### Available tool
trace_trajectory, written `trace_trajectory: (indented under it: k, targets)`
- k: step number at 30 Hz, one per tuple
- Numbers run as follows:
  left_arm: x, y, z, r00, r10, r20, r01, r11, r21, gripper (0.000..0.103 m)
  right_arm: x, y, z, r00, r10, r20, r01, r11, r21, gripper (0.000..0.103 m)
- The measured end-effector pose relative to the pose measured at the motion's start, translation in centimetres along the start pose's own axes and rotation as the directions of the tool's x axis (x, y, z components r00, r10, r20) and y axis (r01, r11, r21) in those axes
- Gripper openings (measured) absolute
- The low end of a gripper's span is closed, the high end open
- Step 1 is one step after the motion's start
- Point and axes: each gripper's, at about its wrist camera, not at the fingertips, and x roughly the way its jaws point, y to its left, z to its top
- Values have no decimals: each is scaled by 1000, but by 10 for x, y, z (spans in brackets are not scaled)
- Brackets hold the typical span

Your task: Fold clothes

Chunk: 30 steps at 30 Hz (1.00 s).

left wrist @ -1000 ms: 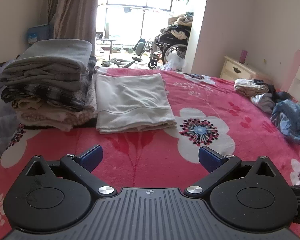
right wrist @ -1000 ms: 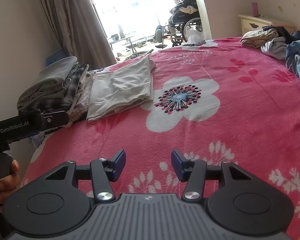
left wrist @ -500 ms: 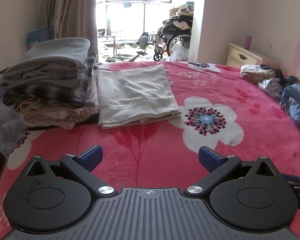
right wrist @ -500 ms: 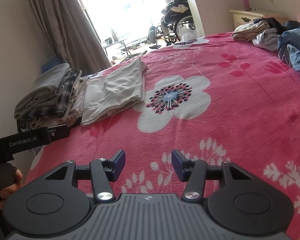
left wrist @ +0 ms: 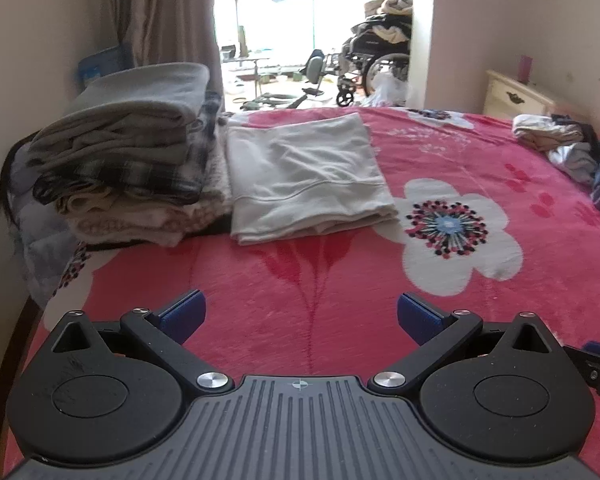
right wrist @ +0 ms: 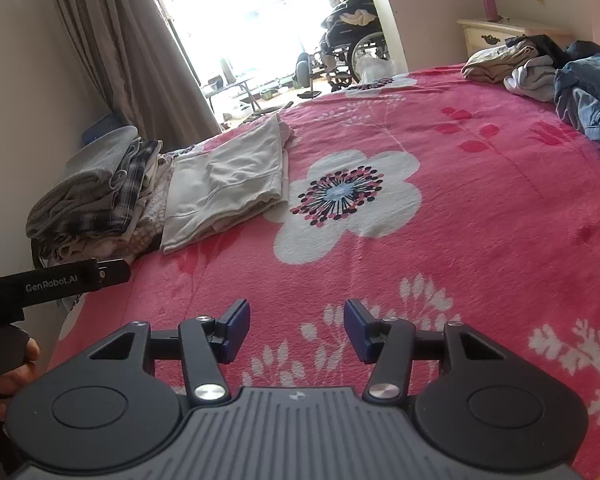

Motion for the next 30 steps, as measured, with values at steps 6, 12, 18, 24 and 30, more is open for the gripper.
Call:
trace_trajectory:
  k: [6,12,18,24,30]
  targets:
    - [3,10,-1,1000,5,-20,-6,1000,-18,103,3,2,-2,1000,-4,-7,4,1000,-2,56]
    - [2,17,0,1000,7,-12,-7,999,-31,103,3,11,-3,1000,-13,-2,13,999,-34,56]
    - [2,25,0,1000,15,-10,-15,999,-35,103,2,20,-2,1000,-16,12,16,998,-68,59]
    - [3,35,2,1000,8,-18,-9,998,-67,103,0,29,-2,1000,-18,19,20,996,-91,59]
    - [2,39,4,1000,-6,-15,4,997,-80,103,-3,38,0,1000,-19,25,21,993,-118,59]
